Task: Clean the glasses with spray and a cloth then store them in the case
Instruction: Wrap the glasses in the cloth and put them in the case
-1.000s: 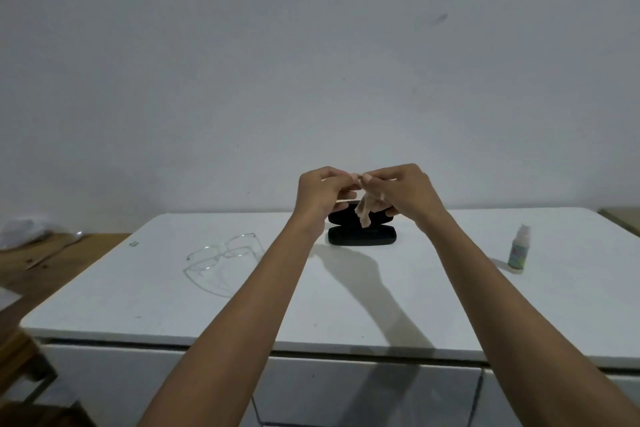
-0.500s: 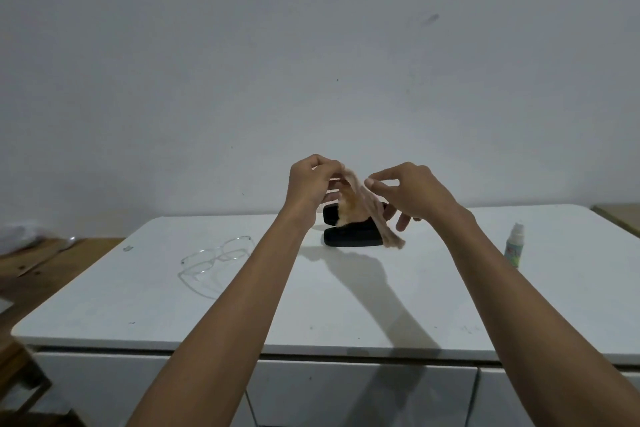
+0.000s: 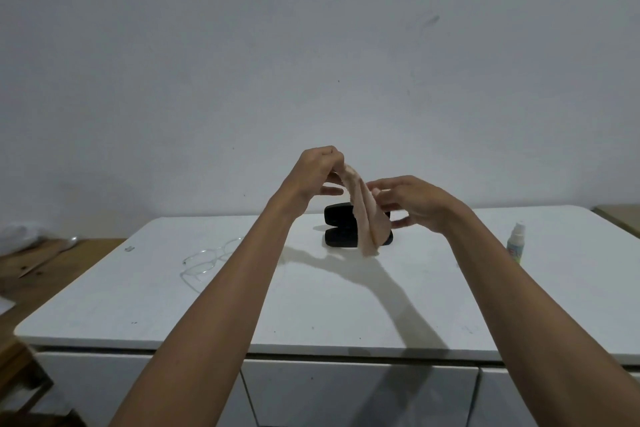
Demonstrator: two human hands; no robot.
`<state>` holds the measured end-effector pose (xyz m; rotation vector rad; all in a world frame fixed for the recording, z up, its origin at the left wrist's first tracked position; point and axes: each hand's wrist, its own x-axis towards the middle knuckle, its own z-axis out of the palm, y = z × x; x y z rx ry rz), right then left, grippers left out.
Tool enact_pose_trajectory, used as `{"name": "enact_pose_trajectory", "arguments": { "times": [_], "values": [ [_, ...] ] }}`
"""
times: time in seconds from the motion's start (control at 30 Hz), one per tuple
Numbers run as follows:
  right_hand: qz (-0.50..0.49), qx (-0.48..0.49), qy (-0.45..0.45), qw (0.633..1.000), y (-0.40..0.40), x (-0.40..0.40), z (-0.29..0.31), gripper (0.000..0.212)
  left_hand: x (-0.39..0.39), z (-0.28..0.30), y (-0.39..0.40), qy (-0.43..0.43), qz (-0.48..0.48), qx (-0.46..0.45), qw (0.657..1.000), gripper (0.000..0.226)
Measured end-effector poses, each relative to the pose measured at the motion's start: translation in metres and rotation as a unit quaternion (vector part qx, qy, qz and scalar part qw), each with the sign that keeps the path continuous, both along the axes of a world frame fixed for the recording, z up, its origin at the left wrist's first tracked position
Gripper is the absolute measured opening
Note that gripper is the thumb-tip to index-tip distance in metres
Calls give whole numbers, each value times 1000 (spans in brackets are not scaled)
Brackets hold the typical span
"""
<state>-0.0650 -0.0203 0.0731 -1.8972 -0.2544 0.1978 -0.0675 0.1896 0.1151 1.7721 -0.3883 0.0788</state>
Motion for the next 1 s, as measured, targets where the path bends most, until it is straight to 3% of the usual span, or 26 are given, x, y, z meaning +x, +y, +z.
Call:
{"name": "enact_pose_trajectory", "arguments": {
  "times": [0.13, 0.23, 0.47, 0.6, 0.7, 0.9, 1.0],
  "values": [
    [56, -23, 35, 998, -1, -5, -5, 25, 3, -4, -4, 3, -9, -17, 1000, 16],
    [64, -20, 37, 997, -4, -9, -7, 10, 6, -9, -1, 5, -10, -37, 999, 17],
    [-27, -7, -38, 999, -7, -6, -3, 7, 14, -20, 18, -17, 7, -53, 998, 8],
    [-85, 10, -81, 993, -5, -2, 1, 9, 18, -27, 28, -30, 33, -44, 998, 19],
    [-102, -18, -95, 990, -4, 1, 4, 24, 20, -33, 35, -39, 50, -22, 998, 22],
    [-96, -93, -61, 989, -4, 2, 5, 3, 25, -44, 38, -64, 71, 38, 995, 13],
    [-97, -75, -63, 990, -2, 4, 1, 25, 29, -49, 37, -72, 85, 54, 992, 9]
  ]
}}
